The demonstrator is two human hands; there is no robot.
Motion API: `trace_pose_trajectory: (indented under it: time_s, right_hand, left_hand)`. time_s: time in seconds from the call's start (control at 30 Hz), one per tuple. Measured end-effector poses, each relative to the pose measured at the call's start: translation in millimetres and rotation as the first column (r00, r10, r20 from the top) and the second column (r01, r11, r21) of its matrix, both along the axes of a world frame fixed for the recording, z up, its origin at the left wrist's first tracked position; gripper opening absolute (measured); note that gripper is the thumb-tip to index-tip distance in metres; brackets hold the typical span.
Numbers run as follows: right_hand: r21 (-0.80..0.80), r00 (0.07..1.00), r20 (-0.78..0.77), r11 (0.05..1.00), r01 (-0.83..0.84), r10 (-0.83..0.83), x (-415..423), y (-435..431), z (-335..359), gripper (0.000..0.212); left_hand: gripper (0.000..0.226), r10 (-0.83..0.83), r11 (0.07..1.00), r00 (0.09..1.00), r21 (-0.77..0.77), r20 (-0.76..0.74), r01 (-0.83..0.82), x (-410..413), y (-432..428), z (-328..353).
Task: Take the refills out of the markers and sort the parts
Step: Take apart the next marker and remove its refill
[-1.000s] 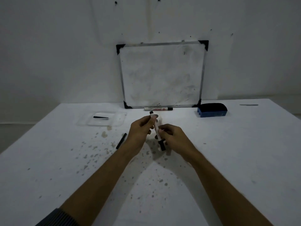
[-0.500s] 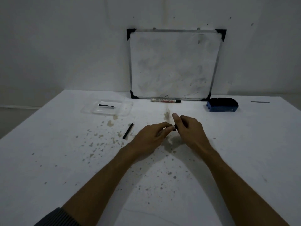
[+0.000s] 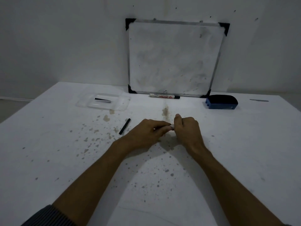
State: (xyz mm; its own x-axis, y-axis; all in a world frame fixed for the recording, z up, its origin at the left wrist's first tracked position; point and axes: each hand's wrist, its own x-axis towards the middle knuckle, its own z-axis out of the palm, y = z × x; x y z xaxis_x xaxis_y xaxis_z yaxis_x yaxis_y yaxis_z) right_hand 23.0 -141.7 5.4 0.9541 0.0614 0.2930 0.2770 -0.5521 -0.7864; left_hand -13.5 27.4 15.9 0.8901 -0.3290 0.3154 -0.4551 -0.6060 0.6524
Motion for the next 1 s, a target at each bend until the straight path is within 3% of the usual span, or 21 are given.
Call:
trace_pose_trajectory:
  time_s: [0.03,0.1,0.17,0.2,0.27,0.33,0.4,0.43,0.53,0.6,0.63,0.7,0.77,0.8,0.87,0.93,1.0]
  right_hand:
    - [-0.006,0.99,0.135,0.999,-0.035,0.036,-1.1,0.5,-2.0,0.056]
    - [-0.123,0.897,0.415,0.986,-0.109,0.151,-3.7,1.6,0.0,0.05]
    - [-0.215,0.802,0.539,0.962,-0.167,0.26,-4.6,2.0,2.4,0.046]
    - [-0.215,0.806,0.53,0.961,-0.173,0.263,-4.5,2.4,4.6,0.05]
    - [-0.17,0.943,0.277,0.975,-0.14,0.184,-5.6,4.7,10.6,0.062]
    - [-0.192,0.997,-0.032,0.979,-0.069,0.064,-5.4,2.7,8.5,0.066]
    - [-0.181,0.988,-0.151,0.983,-0.011,-0.017,-2.7,0.3,8.4,0.067]
    - [-0.148,0.98,-0.194,0.989,0.015,-0.044,-1.6,-0.1,11.0,0.066]
    - [-0.076,0.933,-0.356,0.997,0.031,-0.056,4.3,-1.9,16.7,0.055]
    - [-0.067,0.913,-0.407,0.998,-0.01,-0.018,3.5,-1.5,18.7,0.047]
    - [-0.094,0.938,-0.346,0.995,-0.029,-0.005,1.9,-0.5,15.8,0.048]
    - [-0.163,0.997,0.038,0.985,-0.053,0.06,-3.6,-1.0,7.5,0.054]
    - [-0.224,0.904,0.383,0.968,-0.11,0.191,-4.5,-4.0,1.9,0.051]
    - [-0.224,0.87,0.442,0.966,-0.129,0.219,-4.6,-4.1,1.7,0.05]
    - [-0.154,0.917,0.354,0.979,-0.137,0.184,-4.8,0.5,7.2,0.058]
    - [-0.144,0.988,0.109,0.985,-0.091,0.107,-5.2,3.6,11.9,0.064]
    - [-0.2,0.997,-0.066,0.979,-0.051,0.038,-5.0,0.2,10.0,0.062]
  left_hand:
    - [0.026,-0.035,0.997,0.984,-0.075,-0.174,0.022,-2.0,3.1,7.5]
    - [0.035,-0.181,0.965,0.866,-0.253,-0.467,0.065,-8.1,14.9,20.4]
    - [0.039,-0.258,0.935,0.78,-0.352,-0.571,0.051,-12.4,24.0,26.4]
    - [0.035,-0.222,0.945,0.802,-0.326,-0.554,0.036,-13.6,23.9,27.2]
    - [0.029,-0.025,0.99,0.931,-0.141,-0.365,-0.028,-12.1,17.6,19.2]
    - [0.034,0.109,0.99,0.993,0.088,0.037,-0.112,-7.0,12.3,3.9]
    - [0.038,0.066,0.961,0.929,0.227,0.365,-0.157,-2.8,8.8,-11.1]
    - [0.039,0.039,0.953,0.889,0.249,0.457,-0.17,-1.6,7.4,-13.5]
    - [0.04,0.009,0.948,0.838,0.262,0.545,-0.18,-0.3,4.2,-15.1]
    - [0.041,0.037,0.967,0.919,0.218,0.393,-0.132,-2.1,0.7,-12.8]
    - [0.039,0.043,0.978,0.968,0.188,0.249,-0.092,-2.7,0.0,-9.2]
    - [0.035,0.006,0.998,0.992,0.062,-0.126,0.001,-5.1,2.6,2.7]
    - [0.04,-0.09,0.99,0.895,-0.133,-0.437,0.034,-11.9,7.9,16.7]
    - [0.041,-0.128,0.98,0.856,-0.198,-0.502,0.03,-13.3,11.6,19.9]
    - [0.03,-0.096,0.979,0.879,-0.202,-0.468,0.0,-12.7,15.6,18.3]
    - [0.034,0.033,0.991,0.947,-0.114,-0.32,-0.073,-7.7,13.3,8.4]
    - [0.037,0.094,0.996,0.985,0.007,-0.145,-0.094,-5.2,6.9,2.0]
